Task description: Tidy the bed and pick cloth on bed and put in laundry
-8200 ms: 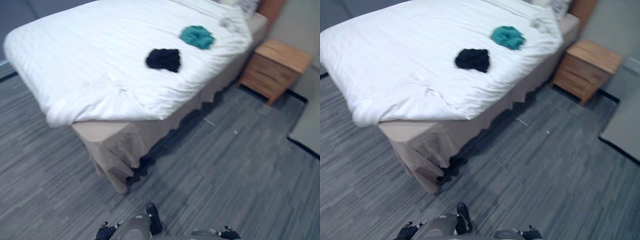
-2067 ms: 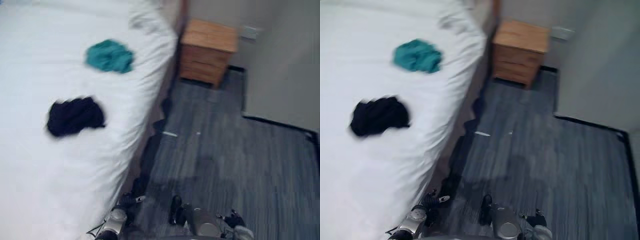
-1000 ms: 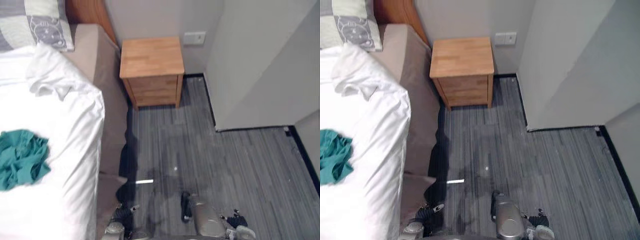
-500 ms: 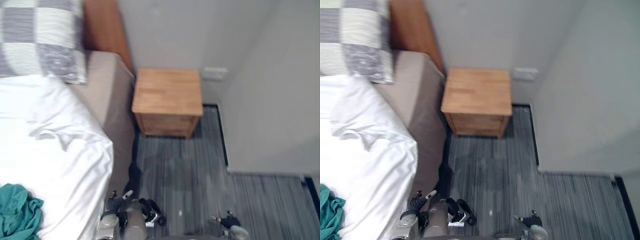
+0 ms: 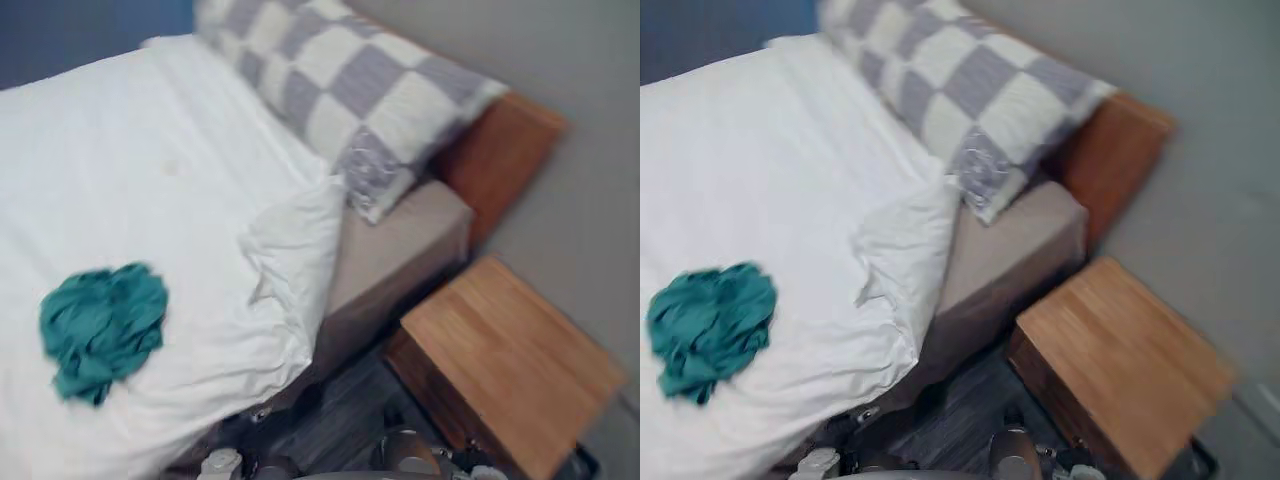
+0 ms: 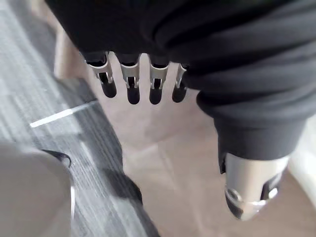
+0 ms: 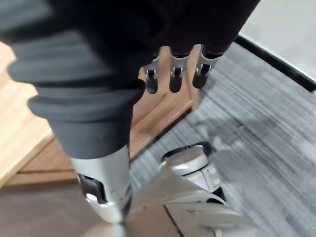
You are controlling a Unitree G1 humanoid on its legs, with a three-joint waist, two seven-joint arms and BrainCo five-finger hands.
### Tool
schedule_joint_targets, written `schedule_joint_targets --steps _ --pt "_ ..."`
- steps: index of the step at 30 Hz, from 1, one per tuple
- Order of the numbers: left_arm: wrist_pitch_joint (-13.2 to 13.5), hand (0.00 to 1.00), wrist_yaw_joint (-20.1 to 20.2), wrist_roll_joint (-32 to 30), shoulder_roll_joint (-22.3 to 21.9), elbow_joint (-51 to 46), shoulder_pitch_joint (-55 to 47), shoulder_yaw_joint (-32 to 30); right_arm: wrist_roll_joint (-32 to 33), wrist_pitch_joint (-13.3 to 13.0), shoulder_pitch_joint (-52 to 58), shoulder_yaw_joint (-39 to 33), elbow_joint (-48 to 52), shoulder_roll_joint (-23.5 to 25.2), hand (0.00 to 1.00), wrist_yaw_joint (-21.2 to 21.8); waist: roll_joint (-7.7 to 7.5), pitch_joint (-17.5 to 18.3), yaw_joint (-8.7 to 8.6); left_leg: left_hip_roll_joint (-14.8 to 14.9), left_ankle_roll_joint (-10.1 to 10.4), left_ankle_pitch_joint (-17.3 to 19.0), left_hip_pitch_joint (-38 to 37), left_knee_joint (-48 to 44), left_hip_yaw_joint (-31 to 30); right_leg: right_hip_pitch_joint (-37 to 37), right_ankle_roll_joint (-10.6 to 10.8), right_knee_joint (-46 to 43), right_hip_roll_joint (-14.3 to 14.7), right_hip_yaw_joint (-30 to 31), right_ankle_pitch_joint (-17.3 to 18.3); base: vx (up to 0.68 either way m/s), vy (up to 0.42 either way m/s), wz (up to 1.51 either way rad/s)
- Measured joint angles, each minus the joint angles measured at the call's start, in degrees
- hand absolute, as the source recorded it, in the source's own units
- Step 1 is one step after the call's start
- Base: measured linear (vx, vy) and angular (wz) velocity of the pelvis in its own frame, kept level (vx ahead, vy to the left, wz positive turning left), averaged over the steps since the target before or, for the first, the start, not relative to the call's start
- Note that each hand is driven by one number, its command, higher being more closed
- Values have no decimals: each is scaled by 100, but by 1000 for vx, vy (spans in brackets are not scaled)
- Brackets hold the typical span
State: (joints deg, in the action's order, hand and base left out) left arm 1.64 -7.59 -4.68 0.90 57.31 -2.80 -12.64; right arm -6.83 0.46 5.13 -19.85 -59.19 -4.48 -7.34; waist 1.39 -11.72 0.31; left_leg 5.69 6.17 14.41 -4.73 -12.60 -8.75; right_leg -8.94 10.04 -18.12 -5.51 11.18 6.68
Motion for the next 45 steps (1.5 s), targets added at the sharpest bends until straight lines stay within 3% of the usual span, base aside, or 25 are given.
schedule_joint_targets --steps 1,2,4,6,10,11,13,15,17,22,27,30,31,34,37,43,45 --pt "-5 0 5 2 -81 15 -12 -168 56 -6 -27 0 66 -5 0 9 104 -5 38 194 239 -159 -25 110 -40 102 -142 -84 97 -352 91 103 -395 117" --pt "8 0 6 8 -143 9 -32 -322 78 -10 -20 16 162 -1 0 17 130 -6 43 380 333 -390 -113 285 -43 290 -244 -100 190 -685 147 78 -381 114" --pt "30 0 12 21 -182 -8 -37 -397 189 -10 -21 16 225 35 0 14 140 6 64 547 381 -596 -118 400 -30 484 -363 -75 266 -995 186 13 -281 90" --pt "50 0 14 26 -213 -116 -91 -456 251 -26 -41 9 341 82 0 6 90 33 61 591 361 -790 -3 435 354 519 -460 -42 205 -1237 241 -47 -168 75" --pt "-11 0 11 18 -224 -117 -94 -564 591 -7 47 -459 384 126 0 -99 89 33 38 839 -66 -855 115 8 3461 587 -487 37 -233 -1699 250 -95 -12 62" --pt "-13 0 12 7 -220 -117 -105 -565 650 -6 54 -527 386 144 0 -139 94 41 34 790 -84 -904 111 21 3615 597 -463 46 -287 -1742 266 -161 82 38" --pt "-29 0 13 -9 -201 -101 -180 -571 857 13 99 -939 637 220 0 -264 173 128 -9 537 -120 -1063 56 507 3647 738 -353 371 -387 -1782 149 -117 110 27" --pt "-84 0 10 -59 -118 -102 -403 -552 1114 23 307 -1549 1792 309 0 -588 259 253 -196 188 -153 -1451 -60 1381 3500 889 -283 954 -492 -1925 -198 -55 153 40" --pt "-124 0 5 -63 -51 -99 -527 -516 1122 47 328 -1836 2629 290 0 -876 262 260 -258 72 -163 -1659 -109 1706 3434 930 -277 1121 -521 -1963 -355 -26 93 27" --pt "-131 0 5 -173 250 -91 -740 -64 479 63 52 -2084 4423 -156 0 -1390 55 306 -242 27 -193 -1832 -131 1845 3082 1161 -215 1249 -543 -2275 -445 -4 35 33" --pt "-108 0 20 -277 354 -107 -711 172 -218 -2 -1059 -1228 4870 -1205 0 -1395 -28 290 -211 46 -197 -1953 2 1849 2895 1141 -258 1251 -485 -2417 -468 -18 0 17" --pt "-93 0 66 -289 414 -107 -600 199 -515 -14 -1702 -479 4960 -1691 0 -1354 -64 220 -106 130 -183 -2058 282 1849 2737 957 -321 1236 -411 -2551 -501 -49 -20 28" --pt "-87 0 110 -290 443 -109 -527 212 -579 -13 -1986 -214 4963 -1849 0 -1313 -13 162 -53 160 -184 -2116 407 1848 2648 886 -345 1225 -376 -2625 -509 -78 -28 39" --pt "-77 0 117 -333 529 -107 -334 369 -738 -16 -2824 442 5055 -2168 0 -1140 -72 -111 82 244 -171 -2253 842 1846 2540 491 -428 1101 -309 -2753 -539 -85 -23 27" --pt "-54 0 113 -343 605 -111 -154 424 -811 -28 -3773 1041 5028 -2487 0 -1109 -109 -469 110 252 -223 -2422 1190 1809 2407 122 -453 933 -317 -2789 -553 -37 8 30" --pt "31 0 67 -377 910 -307 231 608 -941 -130 -5223 1810 4049 -2854 0 -1109 -71 -1086 324 209 -275 -2585 1811 1744 2299 -552 -458 635 -381 -2676 -556 -40 15 13" --pt "73 0 -25 -363 927 -346 427 684 -949 -127 -5481 2061 3729 -3000 0 -1101 2 -1315 376 207 -298 -2563 2135 1446 2221 -770 -460 480 -441 -2666 -549 -51 -6 20"
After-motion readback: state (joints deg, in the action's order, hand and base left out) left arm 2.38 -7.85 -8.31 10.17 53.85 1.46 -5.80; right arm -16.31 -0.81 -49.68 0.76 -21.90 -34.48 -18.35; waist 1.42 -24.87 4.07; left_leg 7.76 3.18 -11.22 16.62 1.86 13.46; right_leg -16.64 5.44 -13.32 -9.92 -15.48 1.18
